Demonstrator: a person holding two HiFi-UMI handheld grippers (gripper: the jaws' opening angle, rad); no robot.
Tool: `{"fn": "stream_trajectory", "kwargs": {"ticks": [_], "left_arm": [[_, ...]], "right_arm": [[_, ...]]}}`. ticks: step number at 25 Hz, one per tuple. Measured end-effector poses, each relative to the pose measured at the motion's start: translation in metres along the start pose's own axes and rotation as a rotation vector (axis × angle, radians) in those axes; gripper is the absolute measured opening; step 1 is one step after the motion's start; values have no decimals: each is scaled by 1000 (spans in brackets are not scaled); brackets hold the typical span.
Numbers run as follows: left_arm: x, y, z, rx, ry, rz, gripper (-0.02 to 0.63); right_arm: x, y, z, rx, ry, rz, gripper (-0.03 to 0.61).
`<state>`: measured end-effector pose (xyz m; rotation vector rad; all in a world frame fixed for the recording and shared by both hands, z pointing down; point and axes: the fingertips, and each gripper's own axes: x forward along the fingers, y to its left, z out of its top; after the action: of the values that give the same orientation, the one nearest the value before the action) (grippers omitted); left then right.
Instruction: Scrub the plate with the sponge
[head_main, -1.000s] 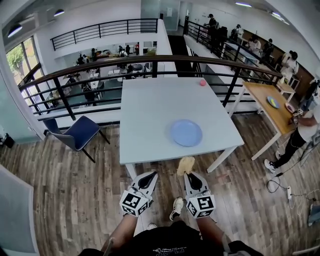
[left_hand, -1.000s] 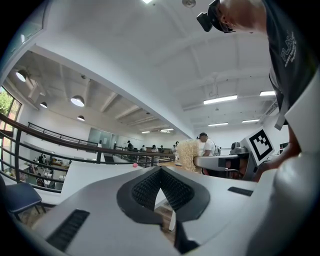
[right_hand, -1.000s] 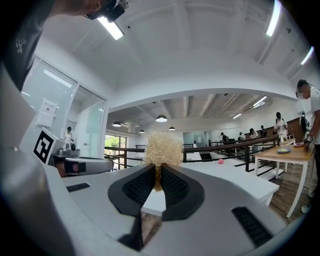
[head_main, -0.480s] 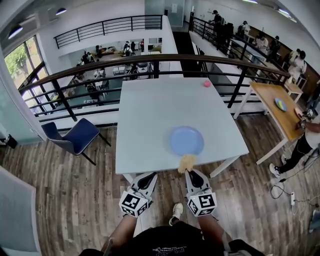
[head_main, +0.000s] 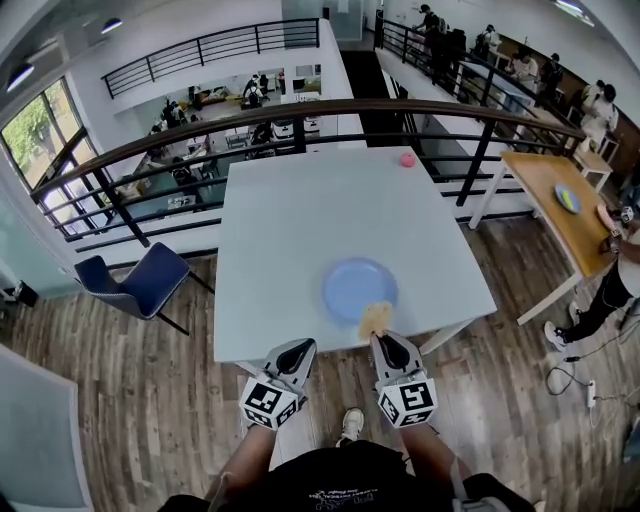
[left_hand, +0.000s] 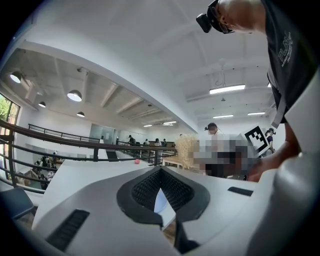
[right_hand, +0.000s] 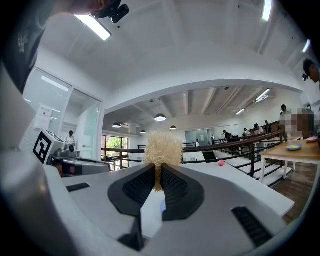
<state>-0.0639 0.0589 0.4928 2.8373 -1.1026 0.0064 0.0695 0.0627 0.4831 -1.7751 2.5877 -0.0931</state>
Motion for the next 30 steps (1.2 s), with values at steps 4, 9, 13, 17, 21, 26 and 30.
{"fn": "stream_trajectory", "kwargs": {"ticks": [4, 9, 13, 17, 21, 26, 30], "left_arm": [[28, -3, 2, 9, 8, 1, 2], [59, -1, 5, 18, 9, 17, 2], [75, 1, 8, 20, 7, 35, 2], [87, 7, 10, 15, 8, 63, 2], [99, 14, 12, 4, 2, 75, 2], [116, 26, 15, 4, -2, 71, 2], [126, 38, 12, 3, 0, 65, 2]], "right_arm": [[8, -27, 2, -6, -5, 10, 44], [23, -54, 0, 3, -5, 26, 44], [34, -65, 4, 3, -8, 55, 44], [45, -74, 8, -14, -12, 91, 44], [55, -81, 7, -5, -3, 101, 44], [73, -87, 3, 10, 4, 103, 44], [88, -90, 1, 3, 4, 102, 44]]}}
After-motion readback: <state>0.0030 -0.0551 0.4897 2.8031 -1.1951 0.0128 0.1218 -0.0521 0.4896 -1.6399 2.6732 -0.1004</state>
